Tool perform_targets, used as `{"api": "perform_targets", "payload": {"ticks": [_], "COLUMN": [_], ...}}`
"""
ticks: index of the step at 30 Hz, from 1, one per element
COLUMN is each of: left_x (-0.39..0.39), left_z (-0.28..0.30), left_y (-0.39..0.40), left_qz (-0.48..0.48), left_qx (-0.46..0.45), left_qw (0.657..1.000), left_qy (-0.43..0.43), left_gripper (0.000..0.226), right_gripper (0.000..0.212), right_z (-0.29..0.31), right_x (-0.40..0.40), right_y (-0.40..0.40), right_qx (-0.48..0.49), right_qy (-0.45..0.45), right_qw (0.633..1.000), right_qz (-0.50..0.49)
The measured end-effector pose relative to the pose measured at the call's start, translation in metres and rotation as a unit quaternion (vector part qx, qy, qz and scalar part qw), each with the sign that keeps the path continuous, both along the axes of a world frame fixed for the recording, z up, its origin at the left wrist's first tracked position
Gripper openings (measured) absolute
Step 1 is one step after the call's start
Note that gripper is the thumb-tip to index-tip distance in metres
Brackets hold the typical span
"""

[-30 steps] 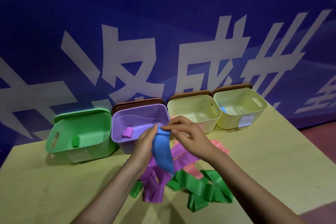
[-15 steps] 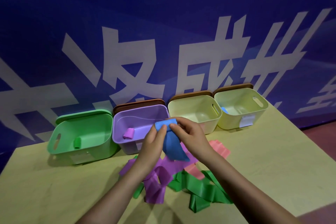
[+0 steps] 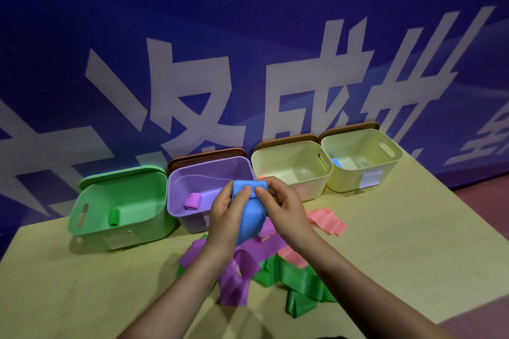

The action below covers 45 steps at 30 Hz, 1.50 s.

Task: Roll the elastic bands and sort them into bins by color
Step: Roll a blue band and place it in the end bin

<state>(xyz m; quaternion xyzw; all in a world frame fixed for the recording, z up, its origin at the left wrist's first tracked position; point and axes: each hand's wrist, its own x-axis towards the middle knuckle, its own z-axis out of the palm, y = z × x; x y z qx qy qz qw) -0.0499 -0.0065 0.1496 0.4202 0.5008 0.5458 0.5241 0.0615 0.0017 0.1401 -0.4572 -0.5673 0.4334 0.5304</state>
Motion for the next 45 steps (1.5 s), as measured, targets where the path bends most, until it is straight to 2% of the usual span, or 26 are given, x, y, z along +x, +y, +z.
{"api": "perform_targets", "payload": {"ticks": [4,7,10,16,21,23,25,28,32,35,38,40,43,45], "left_x": [-0.002,0.0,0.003,0.013,0.017,0.017,0.019,0.021,0.021,0.023,0.023,0.024,0.029,0.03], "left_z": [-0.006,-0.006,-0.005,-0.005,0.0,0.004,0.008,0.01,0.011,0.009,0.007,0.005,0.003,0.003], "left_y": [-0.002,-0.003,-0.002,-0.007,-0.004,-0.003,-0.002,-0.001,-0.001,0.0,0.0,-0.001,-0.002,0.0], "left_qz": [0.002,0.007,-0.006,0.004,0.025,0.029,0.03,0.024,-0.009,-0.023,-0.031,-0.043,-0.051,-0.047], "left_qx": [-0.035,-0.082,-0.109,-0.097,-0.096,-0.106,-0.105,-0.113,-0.105,-0.102,-0.078,-0.058,-0.048,-0.056], "left_qw": [0.998,0.995,0.993,0.995,0.995,0.994,0.994,0.993,0.994,0.994,0.997,0.997,0.997,0.996], "left_qy": [-0.059,-0.064,-0.045,0.031,0.029,0.011,0.006,0.005,-0.009,-0.013,0.001,0.018,0.034,0.046], "left_gripper": [0.012,0.023,0.029,0.027,0.025,0.025,0.026,0.028,0.024,0.02,0.017,0.016,0.015,0.015], "right_gripper": [0.023,0.009,0.015,0.015,0.019,0.02,0.022,0.025,0.029,0.029,0.033,0.035,0.012,0.01], "right_z": [0.003,0.005,0.005,0.007,0.001,-0.001,-0.005,-0.01,-0.005,0.0,0.006,0.008,0.012,0.015], "right_x": [0.0,0.006,0.009,0.007,0.012,0.017,0.026,0.041,0.056,0.066,0.063,0.057,0.05,0.048], "right_y": [0.004,0.005,0.004,0.009,0.011,0.011,0.011,0.011,0.01,0.005,-0.001,0.001,0.004,0.006], "right_qx": [-0.016,-0.015,-0.011,0.005,0.011,0.031,0.083,0.164,0.192,0.152,0.032,-0.046,-0.079,-0.074], "right_qy": [0.037,0.055,0.064,0.068,0.055,0.025,-0.071,-0.204,-0.229,-0.196,-0.049,0.033,0.019,-0.005], "right_qw": [0.999,0.998,0.998,0.998,0.997,0.998,0.992,0.964,0.954,0.967,0.996,0.997,0.996,0.996], "right_qz": [0.003,0.0,-0.003,-0.015,-0.045,-0.056,-0.067,-0.04,0.016,0.058,0.062,0.044,0.049,0.053]}}
